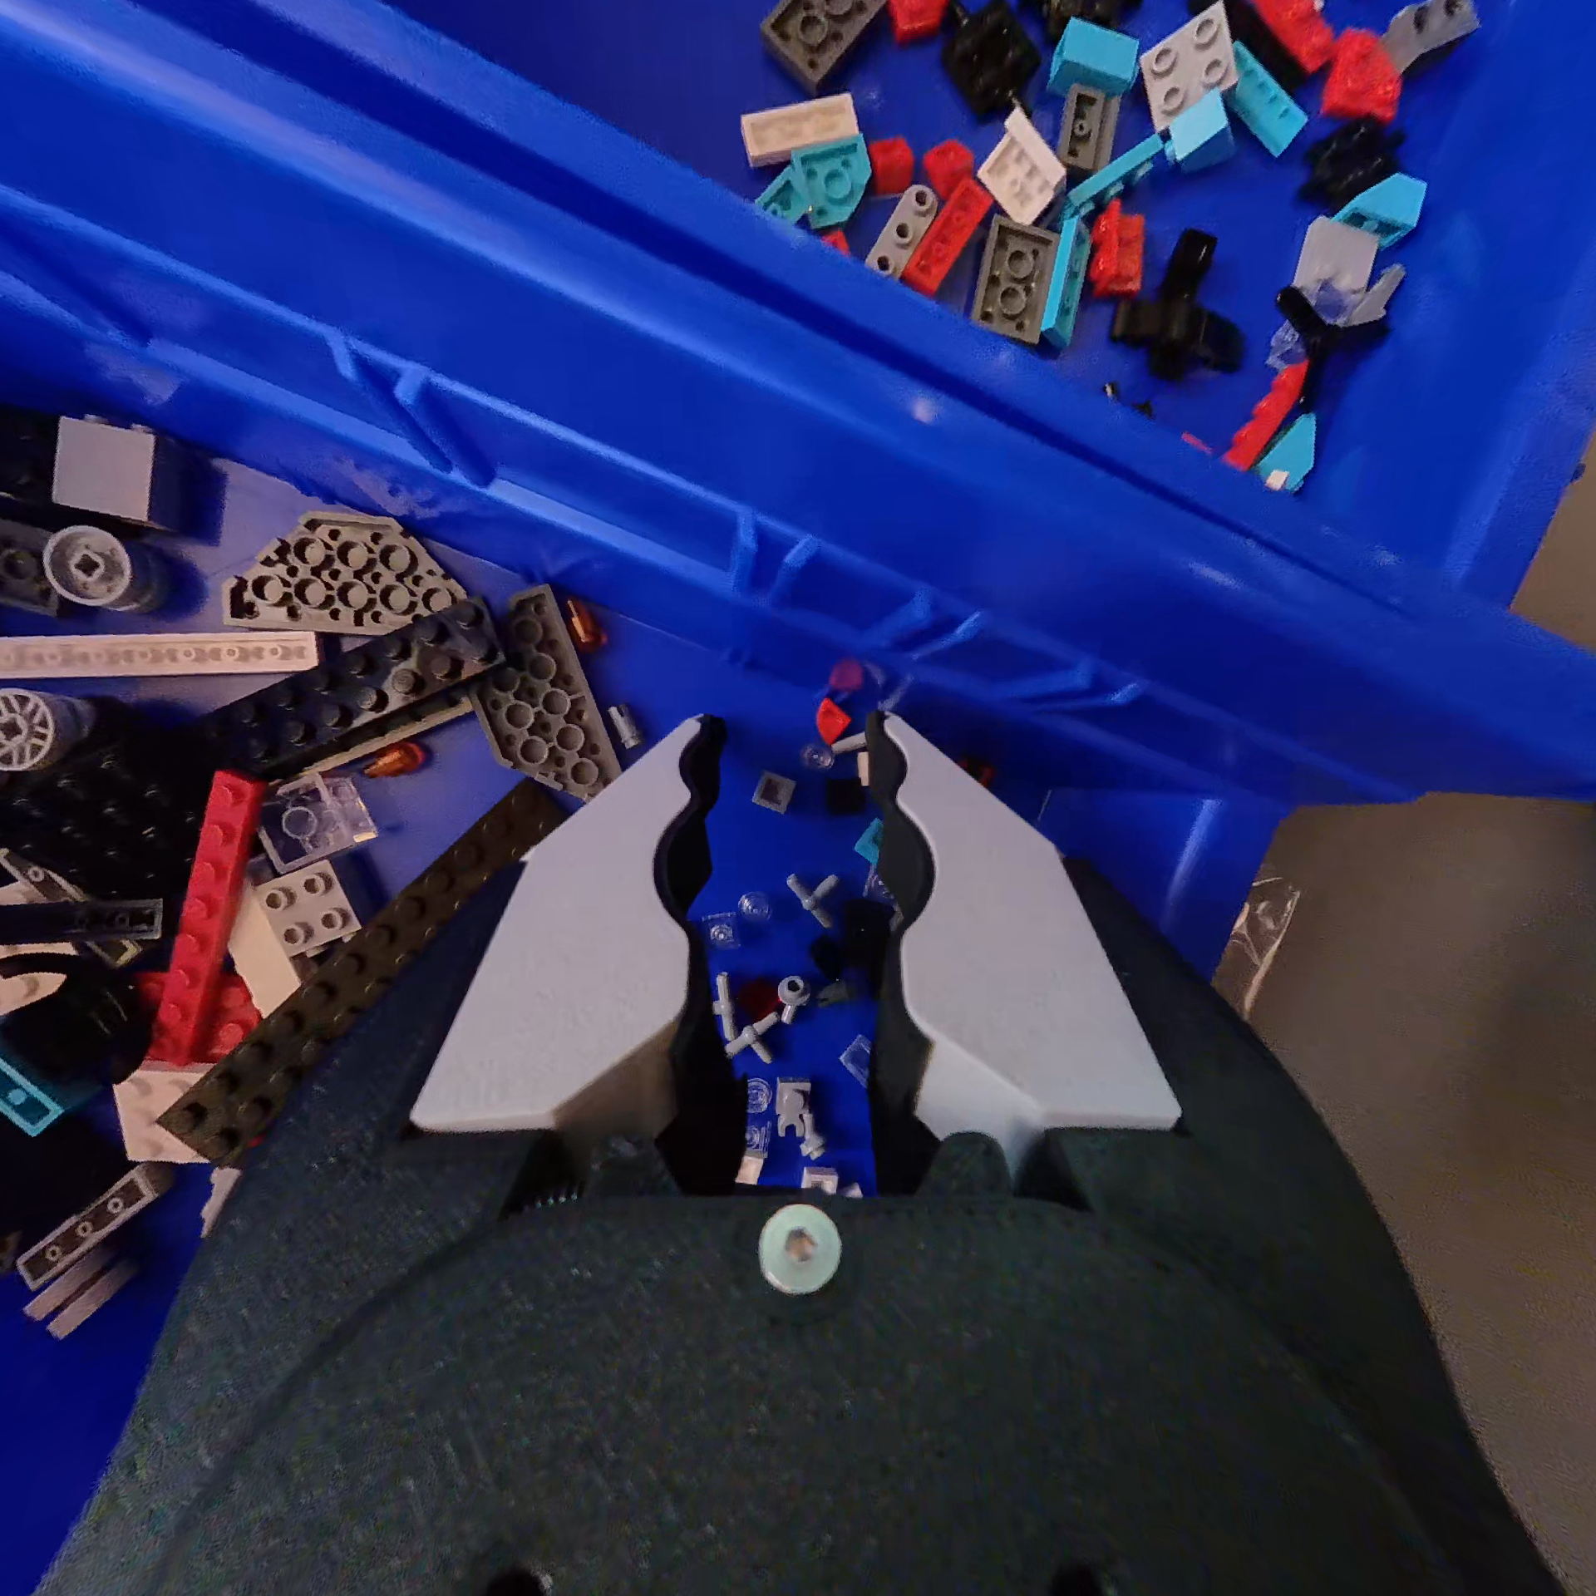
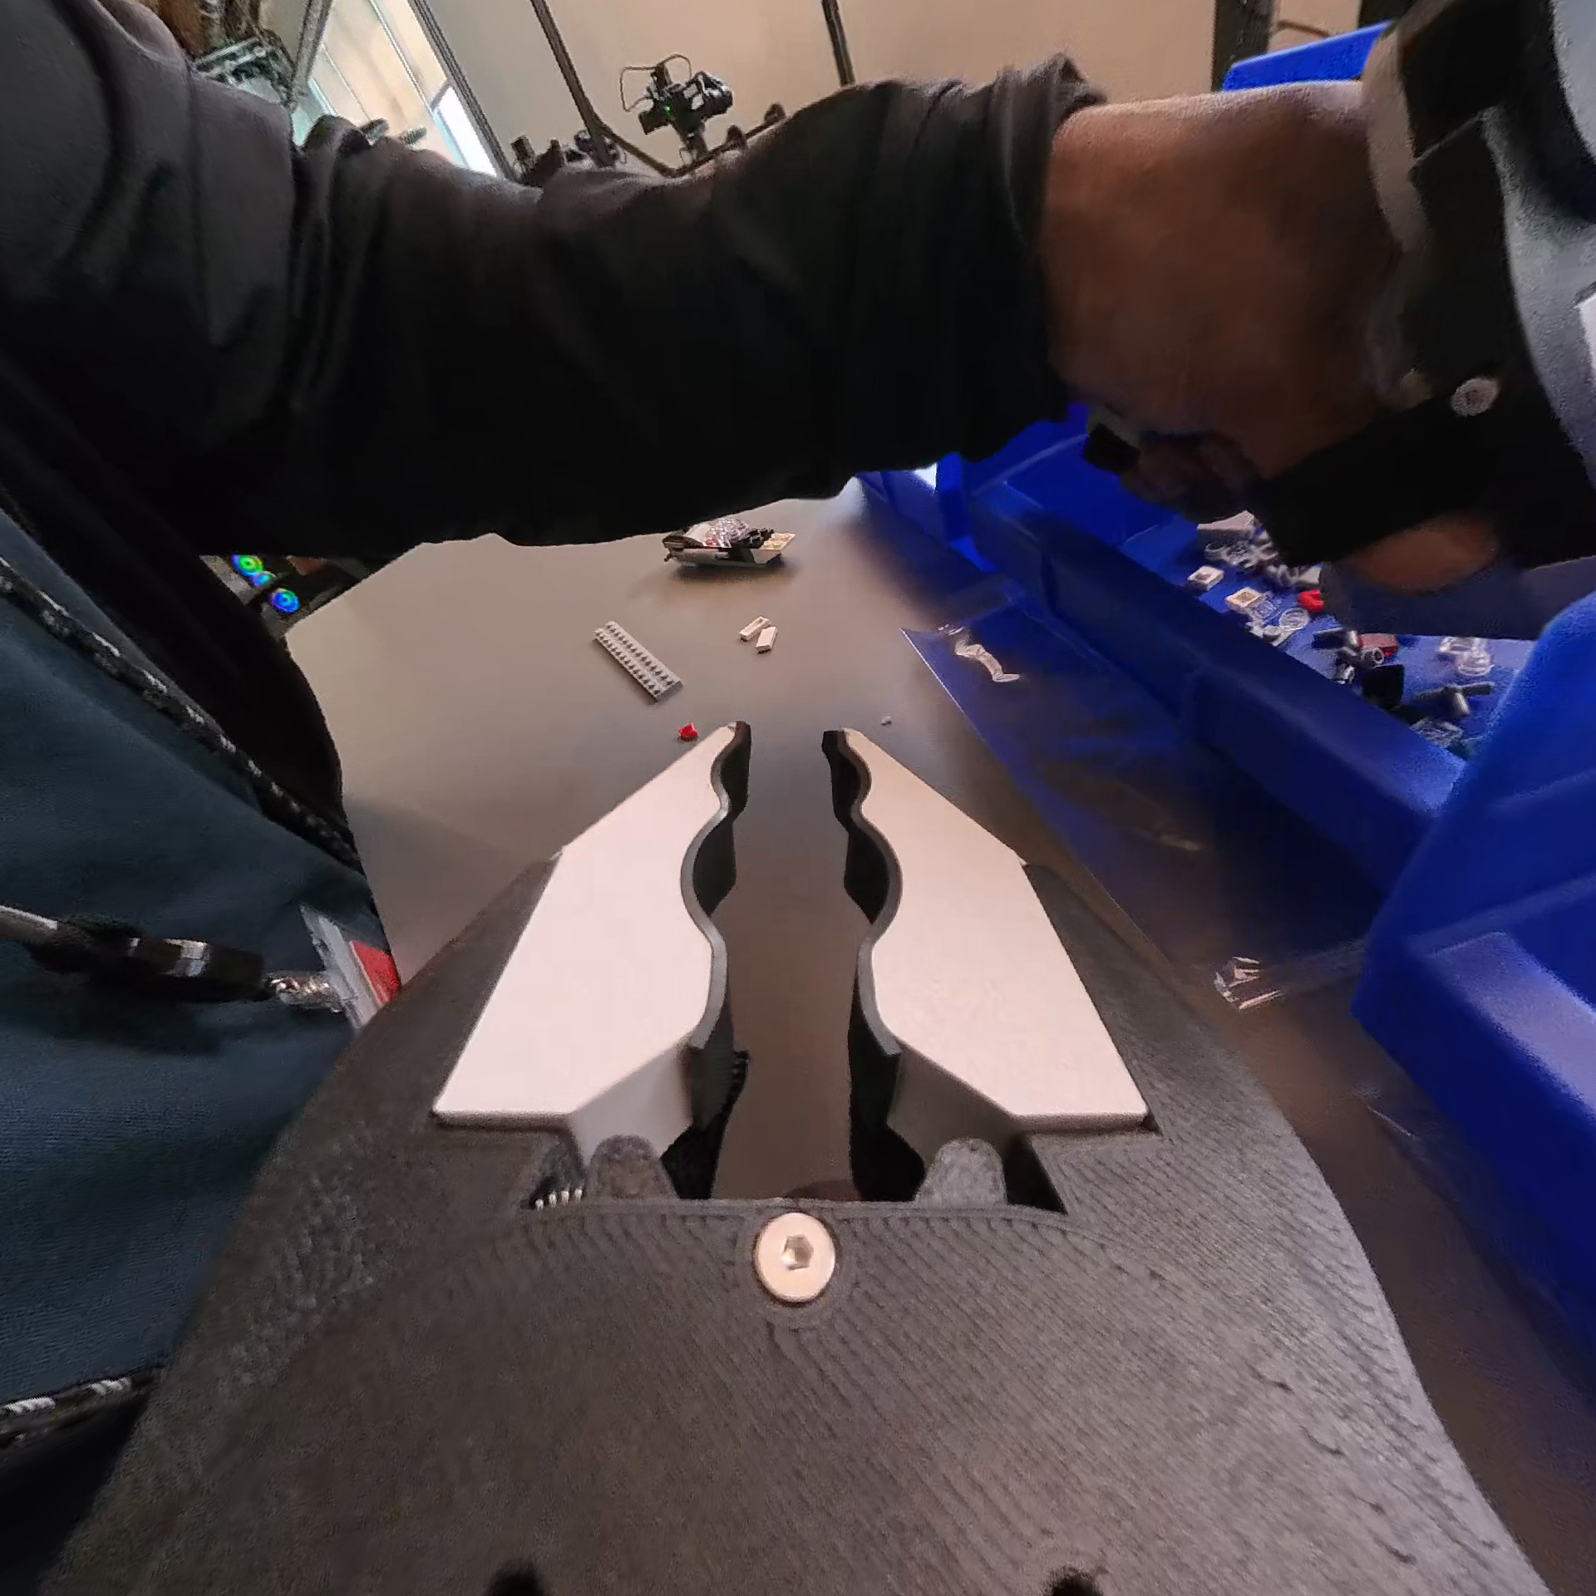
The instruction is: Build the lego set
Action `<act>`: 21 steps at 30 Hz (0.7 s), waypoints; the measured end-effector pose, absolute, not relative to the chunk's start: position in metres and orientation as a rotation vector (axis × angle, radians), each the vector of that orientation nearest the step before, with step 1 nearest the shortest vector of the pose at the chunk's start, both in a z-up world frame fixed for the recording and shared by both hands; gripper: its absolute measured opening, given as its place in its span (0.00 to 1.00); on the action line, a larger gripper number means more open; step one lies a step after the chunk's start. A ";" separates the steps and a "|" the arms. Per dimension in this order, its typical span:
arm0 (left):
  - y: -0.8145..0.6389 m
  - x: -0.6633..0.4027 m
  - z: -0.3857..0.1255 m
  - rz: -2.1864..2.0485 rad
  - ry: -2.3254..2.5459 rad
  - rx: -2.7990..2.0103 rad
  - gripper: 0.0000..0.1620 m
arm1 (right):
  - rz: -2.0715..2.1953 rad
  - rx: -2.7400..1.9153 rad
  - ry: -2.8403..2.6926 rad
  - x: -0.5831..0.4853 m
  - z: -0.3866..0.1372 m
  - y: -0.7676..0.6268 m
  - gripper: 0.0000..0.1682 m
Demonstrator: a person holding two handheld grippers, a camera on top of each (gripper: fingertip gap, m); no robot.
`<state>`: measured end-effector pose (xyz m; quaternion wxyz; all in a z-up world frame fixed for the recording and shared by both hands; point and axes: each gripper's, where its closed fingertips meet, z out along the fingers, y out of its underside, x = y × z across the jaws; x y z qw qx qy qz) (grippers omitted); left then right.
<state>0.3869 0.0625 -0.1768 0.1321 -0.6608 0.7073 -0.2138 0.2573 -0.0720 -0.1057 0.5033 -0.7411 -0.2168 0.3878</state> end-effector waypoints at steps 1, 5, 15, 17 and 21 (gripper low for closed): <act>0.063 0.386 -0.177 -0.611 2.055 -1.913 0.21 | 0.943 -1.787 -0.517 0.258 -0.105 -0.072 0.11; 0.067 0.385 -0.178 -0.549 2.068 -1.873 0.18 | 0.954 -1.781 -0.507 0.259 -0.104 -0.071 0.11; 0.061 0.388 -0.177 -0.541 2.122 -1.761 0.16 | 0.941 -1.779 -0.512 0.259 -0.104 -0.071 0.11; 0.061 0.388 -0.179 -0.515 2.133 -1.741 0.15 | 0.939 -1.779 -0.512 0.259 -0.104 -0.071 0.11; 0.063 0.388 -0.180 -0.507 2.134 -1.718 0.13 | 0.934 -1.777 -0.514 0.259 -0.104 -0.071 0.11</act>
